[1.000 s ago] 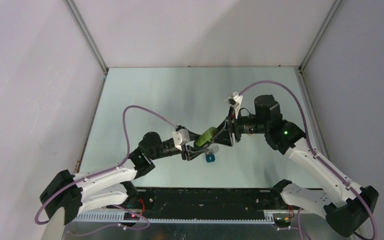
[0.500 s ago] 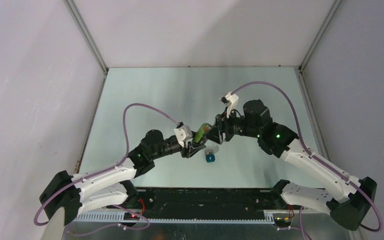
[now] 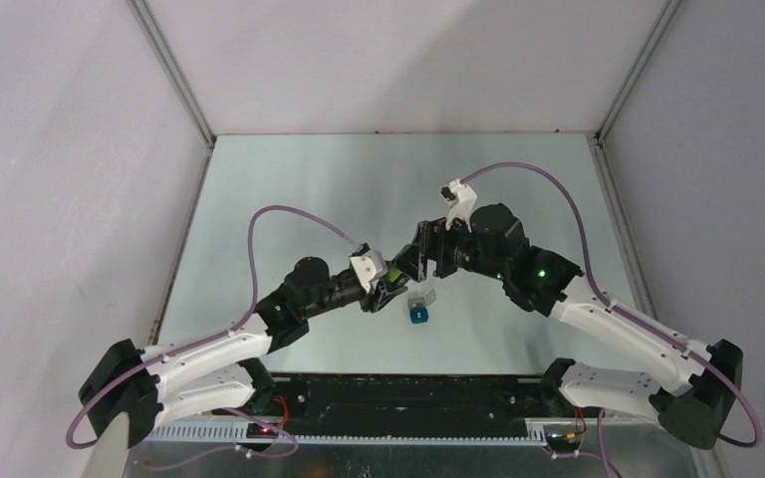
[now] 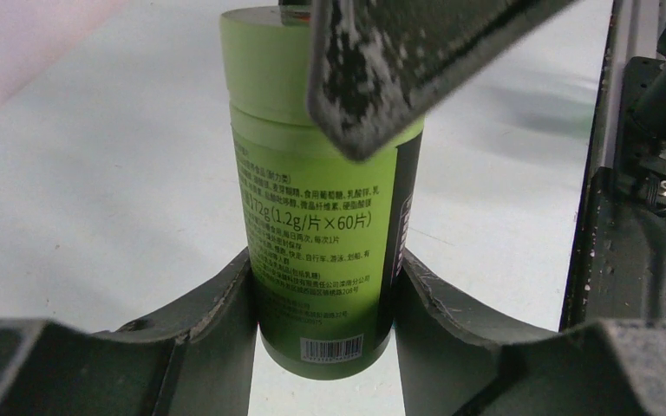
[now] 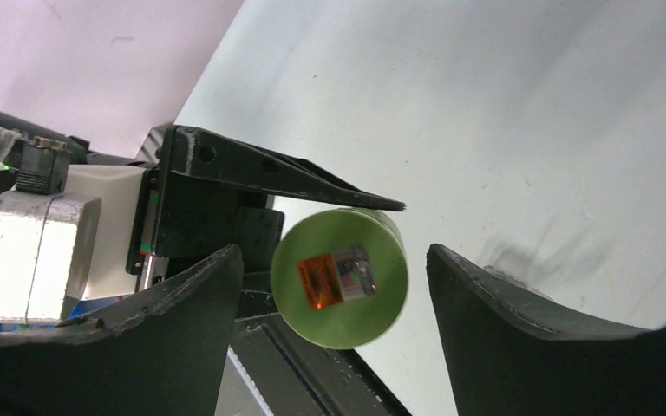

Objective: Sort the pills into containers

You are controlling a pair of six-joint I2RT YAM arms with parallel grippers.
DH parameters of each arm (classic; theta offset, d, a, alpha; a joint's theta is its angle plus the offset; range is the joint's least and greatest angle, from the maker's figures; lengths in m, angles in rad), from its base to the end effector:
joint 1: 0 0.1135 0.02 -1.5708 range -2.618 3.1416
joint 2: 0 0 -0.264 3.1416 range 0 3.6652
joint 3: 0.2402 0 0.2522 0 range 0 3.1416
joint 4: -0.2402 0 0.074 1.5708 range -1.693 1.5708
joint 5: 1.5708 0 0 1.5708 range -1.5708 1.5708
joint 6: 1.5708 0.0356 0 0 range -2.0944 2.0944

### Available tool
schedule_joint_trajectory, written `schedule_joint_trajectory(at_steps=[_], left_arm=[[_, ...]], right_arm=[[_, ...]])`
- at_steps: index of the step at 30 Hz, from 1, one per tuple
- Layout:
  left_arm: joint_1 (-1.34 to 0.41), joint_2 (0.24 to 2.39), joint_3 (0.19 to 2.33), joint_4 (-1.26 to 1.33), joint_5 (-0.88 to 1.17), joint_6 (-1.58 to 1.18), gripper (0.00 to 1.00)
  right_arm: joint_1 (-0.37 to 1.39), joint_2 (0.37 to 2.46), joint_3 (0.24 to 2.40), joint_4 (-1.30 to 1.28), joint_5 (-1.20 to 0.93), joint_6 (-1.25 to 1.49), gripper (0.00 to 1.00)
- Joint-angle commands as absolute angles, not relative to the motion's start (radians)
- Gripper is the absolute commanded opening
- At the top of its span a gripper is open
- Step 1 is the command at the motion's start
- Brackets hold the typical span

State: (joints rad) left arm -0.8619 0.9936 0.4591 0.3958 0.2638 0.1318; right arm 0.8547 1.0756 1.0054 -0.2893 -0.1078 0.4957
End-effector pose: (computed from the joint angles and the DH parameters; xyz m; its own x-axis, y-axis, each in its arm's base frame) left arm 0.1392 -0.1766 0.2466 0.0292 0.1609 -0.9865 0.9050 0.4149 0.0944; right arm 0.1583 0.1877 0.3500 -0.5913 0.0408 -0.8054 -0.6080 0.6335 0.4785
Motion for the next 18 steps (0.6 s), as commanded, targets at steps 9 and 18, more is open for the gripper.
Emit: schedule_joint_trajectory(at_steps=[9,18], left_arm=[[-0.864,0.996,0.509,0.491,0.288,0.110,0.06],[-0.865,0.961,0.492,0.486,0.114,0.064,0.71]], right_arm=[[0.854,1.178,1.069,-0.325,-0.167,0.484,0.72],[0.791,1.189,1.092,-0.349,0.134,0.479,0.36]])
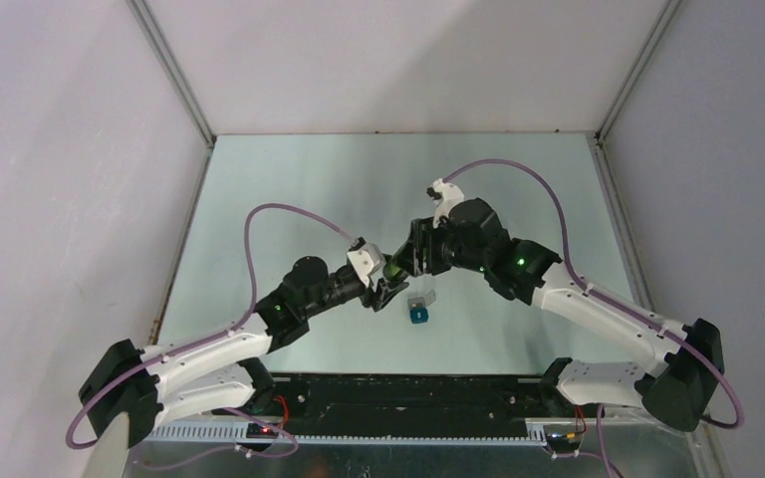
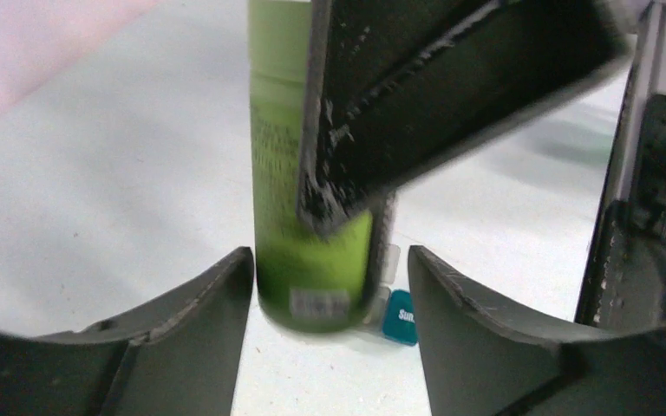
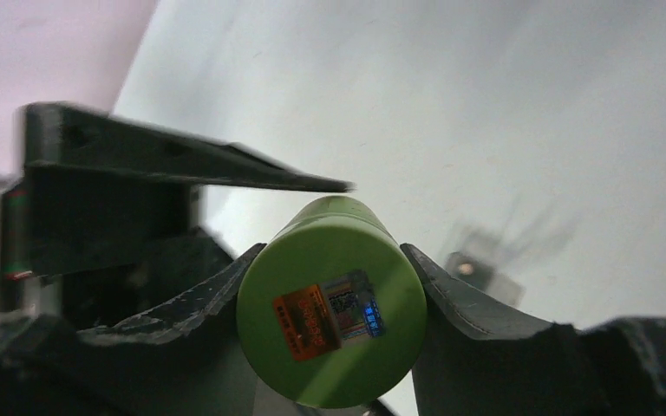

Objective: Sort the pills into containers

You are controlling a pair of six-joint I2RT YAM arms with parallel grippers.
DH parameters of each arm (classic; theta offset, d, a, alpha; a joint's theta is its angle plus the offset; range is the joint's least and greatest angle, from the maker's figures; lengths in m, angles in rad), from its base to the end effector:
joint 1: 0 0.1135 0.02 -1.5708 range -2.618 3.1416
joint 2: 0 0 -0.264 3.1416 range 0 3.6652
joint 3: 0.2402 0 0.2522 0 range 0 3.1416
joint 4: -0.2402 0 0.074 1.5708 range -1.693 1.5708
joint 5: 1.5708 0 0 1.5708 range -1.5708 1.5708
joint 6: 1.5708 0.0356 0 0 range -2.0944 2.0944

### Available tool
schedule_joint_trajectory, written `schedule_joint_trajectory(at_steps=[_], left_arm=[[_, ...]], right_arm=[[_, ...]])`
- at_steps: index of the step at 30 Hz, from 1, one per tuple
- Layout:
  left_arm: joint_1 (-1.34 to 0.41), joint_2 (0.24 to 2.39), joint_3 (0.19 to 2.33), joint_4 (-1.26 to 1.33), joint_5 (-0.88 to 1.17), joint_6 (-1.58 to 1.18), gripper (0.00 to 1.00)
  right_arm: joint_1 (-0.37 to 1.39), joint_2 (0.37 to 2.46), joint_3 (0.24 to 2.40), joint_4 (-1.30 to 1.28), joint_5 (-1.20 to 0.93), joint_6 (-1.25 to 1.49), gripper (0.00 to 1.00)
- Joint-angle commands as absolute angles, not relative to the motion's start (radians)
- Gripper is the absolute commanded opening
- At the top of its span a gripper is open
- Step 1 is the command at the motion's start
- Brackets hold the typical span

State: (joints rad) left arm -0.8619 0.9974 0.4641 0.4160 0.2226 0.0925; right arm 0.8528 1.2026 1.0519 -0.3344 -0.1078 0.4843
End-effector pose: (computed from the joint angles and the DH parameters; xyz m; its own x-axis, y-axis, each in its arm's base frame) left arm 0.1413 -0.1768 0.2497 0.0057 0.1317 -0.9913 0.8863 0.4583 0.0660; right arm 0.1767 0.2081 0.3313 -0.6493 -0.0396 -0.7595 -0.5752 0.6789 0.4563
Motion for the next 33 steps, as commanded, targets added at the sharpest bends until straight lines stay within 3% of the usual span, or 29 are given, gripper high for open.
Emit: schedule_joint_trajectory(at_steps=[1,2,4,12,26,30,33], left_arm=[[-0.865,0.946,0.477,0.492,0.066,0.052,0.90],[-0.864,0.938,0.468,0.498,0.045,0.044,0.97],[-0.864,0.913,0.444,0.515,-0.020,0.033,0.99],[-0.864,0.818,0.367,0.555,-0.271,-0.056,0.99],[-0.863,0.808,0.464,0.335,-0.404,-0.176,1.00],[-0.862,0.840,0.519,0.240,-0.427,-0.172,0.99],[-0.862,0.854,0.535,0.206,-0.453,-0.195,0.99]], right_arm=[[0.779,1.188,1.092,-0.352,0.154,0.480,0.36],[0.753,1.190,1.092,-0.354,0.189,0.484,0.36],[0.718,1.205,1.092,-0.356,0.225,0.473,0.36],[0.602,1.402,1.078,-0.284,0.295,0.408,0.39],[0.558,1.686,1.071,-0.132,0.356,0.387,0.42],[0.557,1.717,1.072,-0.125,0.383,0.391,0.48],[0.557,1.715,1.072,-0.142,0.379,0.393,0.63]])
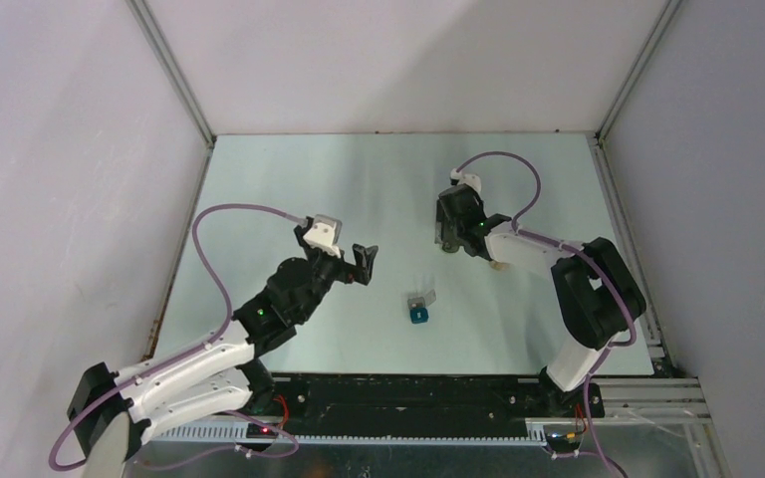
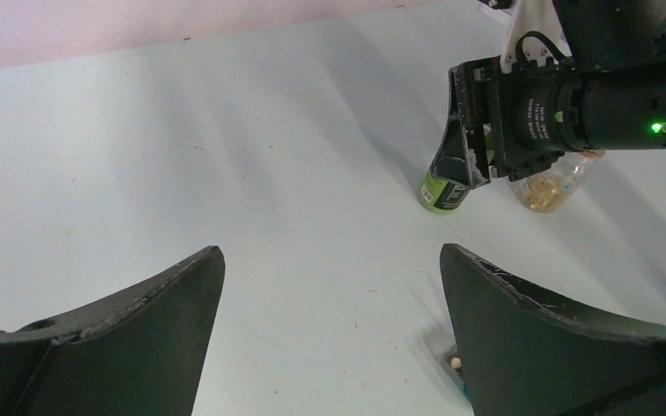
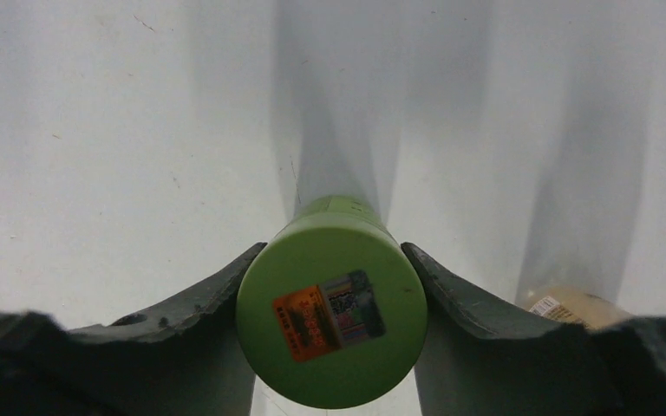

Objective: Sort the pills into containers

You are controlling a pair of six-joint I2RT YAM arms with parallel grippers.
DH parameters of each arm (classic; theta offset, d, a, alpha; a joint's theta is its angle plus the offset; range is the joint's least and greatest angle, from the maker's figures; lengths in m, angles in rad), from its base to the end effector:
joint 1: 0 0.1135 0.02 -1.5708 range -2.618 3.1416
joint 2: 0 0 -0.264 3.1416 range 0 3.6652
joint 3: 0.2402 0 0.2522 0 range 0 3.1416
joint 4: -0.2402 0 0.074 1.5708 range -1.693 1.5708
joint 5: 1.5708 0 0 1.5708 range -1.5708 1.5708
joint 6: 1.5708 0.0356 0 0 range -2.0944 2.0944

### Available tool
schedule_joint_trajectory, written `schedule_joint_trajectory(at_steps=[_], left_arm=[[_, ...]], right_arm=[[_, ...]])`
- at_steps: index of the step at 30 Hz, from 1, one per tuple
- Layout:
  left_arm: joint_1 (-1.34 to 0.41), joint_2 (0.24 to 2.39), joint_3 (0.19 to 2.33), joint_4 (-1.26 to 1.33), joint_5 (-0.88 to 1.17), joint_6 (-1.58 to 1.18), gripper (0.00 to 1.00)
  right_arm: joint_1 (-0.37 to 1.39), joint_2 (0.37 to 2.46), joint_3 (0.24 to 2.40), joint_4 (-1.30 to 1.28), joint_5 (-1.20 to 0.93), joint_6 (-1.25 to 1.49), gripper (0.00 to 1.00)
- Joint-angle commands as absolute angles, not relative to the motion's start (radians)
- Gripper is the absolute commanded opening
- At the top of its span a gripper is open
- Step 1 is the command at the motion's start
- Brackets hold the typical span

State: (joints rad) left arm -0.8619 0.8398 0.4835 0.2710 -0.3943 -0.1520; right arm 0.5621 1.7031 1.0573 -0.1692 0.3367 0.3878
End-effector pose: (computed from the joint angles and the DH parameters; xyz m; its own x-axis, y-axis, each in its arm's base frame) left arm 0.1411 -0.1435 0.2717 -0.1232 -0.0711 -0.9898 0.4381 0.8911 -0.1185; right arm 0.3112 0.1821 0.1974 -0.6878 -0.0114 -0.7259 -0.0553 0.9978 0.0368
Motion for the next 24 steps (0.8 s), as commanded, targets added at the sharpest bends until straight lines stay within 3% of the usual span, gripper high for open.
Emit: schedule_joint_trajectory(at_steps=[1,3,7,14,24], left_arm=[[-0.861,0.857,0.543,0.197,-0.456,-0.202,0.99],[-0.859,0.861,0.552,0.173,-0.452,-0.221,0.99],[-0.856,0.861,0.554,0.160,-0.437,-0.253,0.99],[-0.854,0.865,0.568,0.113,-0.445,-0.347,0.99],[-0.844,0.820,0.547,0.072,-0.465,-0.462,0.99]], right_arm=[[0.557,1.701,1.071,-0.156,0.370,0.388,0.70],[0.555,1.662,1.072,-0.180,0.326,0.378,0.80],[0.555,1.554,1.072,-0.228,0.243,0.353,0.89],[0.586,1.389,1.047,-0.362,0.146,0.370,0.89],[0.934,1.121,0.825,-0.441,0.437,0.685,0.89]])
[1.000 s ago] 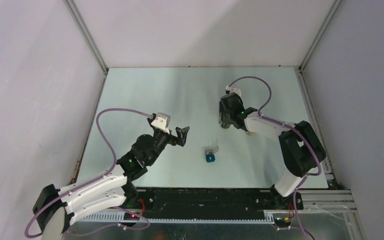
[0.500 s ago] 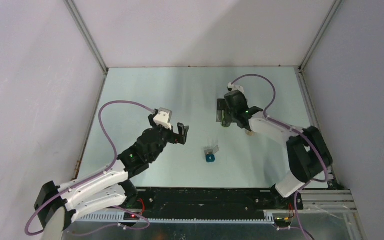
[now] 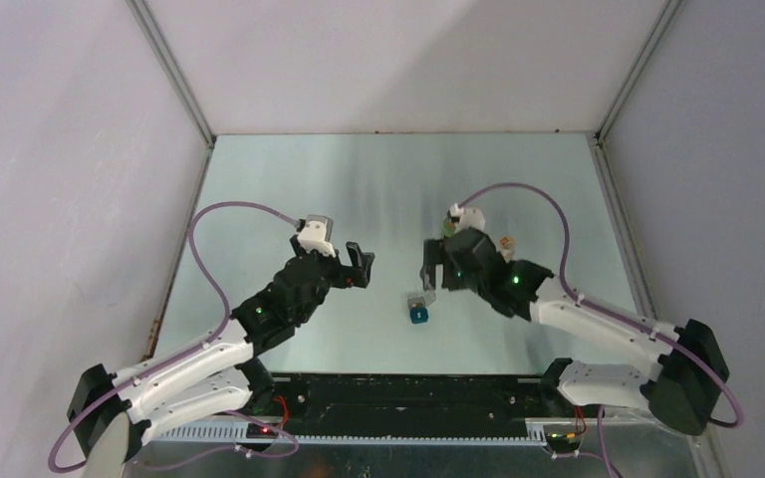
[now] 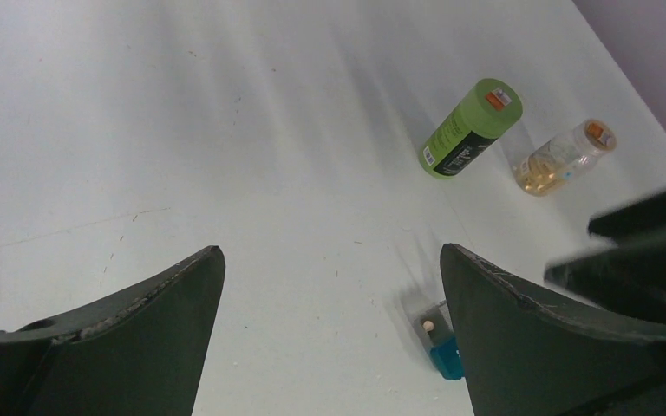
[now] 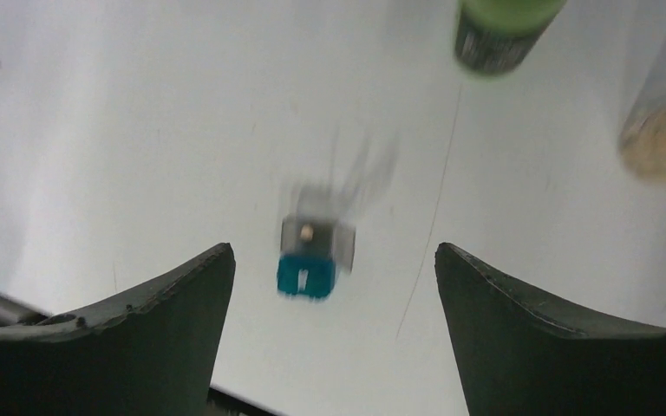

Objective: Sort the pills into containers

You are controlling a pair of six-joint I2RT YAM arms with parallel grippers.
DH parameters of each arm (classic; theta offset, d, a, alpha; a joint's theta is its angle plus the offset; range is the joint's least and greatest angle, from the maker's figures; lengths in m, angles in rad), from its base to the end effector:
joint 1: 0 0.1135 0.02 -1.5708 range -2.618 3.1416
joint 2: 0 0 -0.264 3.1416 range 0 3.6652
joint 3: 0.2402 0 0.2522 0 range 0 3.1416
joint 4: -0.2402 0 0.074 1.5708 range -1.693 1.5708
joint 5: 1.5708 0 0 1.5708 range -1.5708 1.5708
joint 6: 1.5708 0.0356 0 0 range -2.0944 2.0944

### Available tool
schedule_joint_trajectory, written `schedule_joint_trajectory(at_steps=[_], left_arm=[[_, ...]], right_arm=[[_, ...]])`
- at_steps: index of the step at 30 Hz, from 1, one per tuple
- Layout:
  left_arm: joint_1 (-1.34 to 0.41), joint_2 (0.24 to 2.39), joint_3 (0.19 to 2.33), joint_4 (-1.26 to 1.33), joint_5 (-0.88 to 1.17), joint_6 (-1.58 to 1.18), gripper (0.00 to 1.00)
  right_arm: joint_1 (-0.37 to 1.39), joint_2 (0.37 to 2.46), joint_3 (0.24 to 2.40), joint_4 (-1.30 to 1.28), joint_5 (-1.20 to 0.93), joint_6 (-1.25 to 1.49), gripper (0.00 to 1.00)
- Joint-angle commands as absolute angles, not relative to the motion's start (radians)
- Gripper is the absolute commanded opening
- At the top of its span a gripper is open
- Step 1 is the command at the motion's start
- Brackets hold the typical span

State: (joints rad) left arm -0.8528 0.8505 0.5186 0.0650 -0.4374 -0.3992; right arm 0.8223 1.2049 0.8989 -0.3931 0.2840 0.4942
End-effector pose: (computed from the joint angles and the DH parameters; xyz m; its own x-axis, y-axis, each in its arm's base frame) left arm 0.1426 -0.1403 0.2608 -0.3206 -0.1682 -0.9322 0.3135 0.9098 -0.2720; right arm 0.1842 0.1837 0.2738 -0.6499 -0.0307 -0.7594 -0.2830 0.9371 0.2043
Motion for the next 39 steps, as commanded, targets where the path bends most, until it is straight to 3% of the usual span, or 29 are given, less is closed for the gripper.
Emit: schedule_joint_trajectory(at_steps=[1,14,24,35,39], left_arm=[[-0.844,0.816,0.542,0.072,-0.465,-0.467,0.99],[-0.843,0.746,0.463,0.081,-0.481,-0.554,1.00],[-0.843,0.709,0.424,0.068,-0.490,-0.573,0.99],[-0.844,0.718,0.425,0.060,-0.495,-0.576,0.99],[-0.843,0.717,0.419,0.053,-0.502,-0.574,0.99]], right_arm=[[0.977,1.105,0.797,-0.445,0.452,0.737,0.89],[1.153,1.275,0.690,-0.279,0.491,0.836,0.86],[1.189,1.416,0.693,-0.176,0.557,0.788,0.67],[1.193,1.533,0.737,-0.143,0.595,0.758,0.63],[1.193,1.560,0.758,-0.149,0.593,0.755,0.55]])
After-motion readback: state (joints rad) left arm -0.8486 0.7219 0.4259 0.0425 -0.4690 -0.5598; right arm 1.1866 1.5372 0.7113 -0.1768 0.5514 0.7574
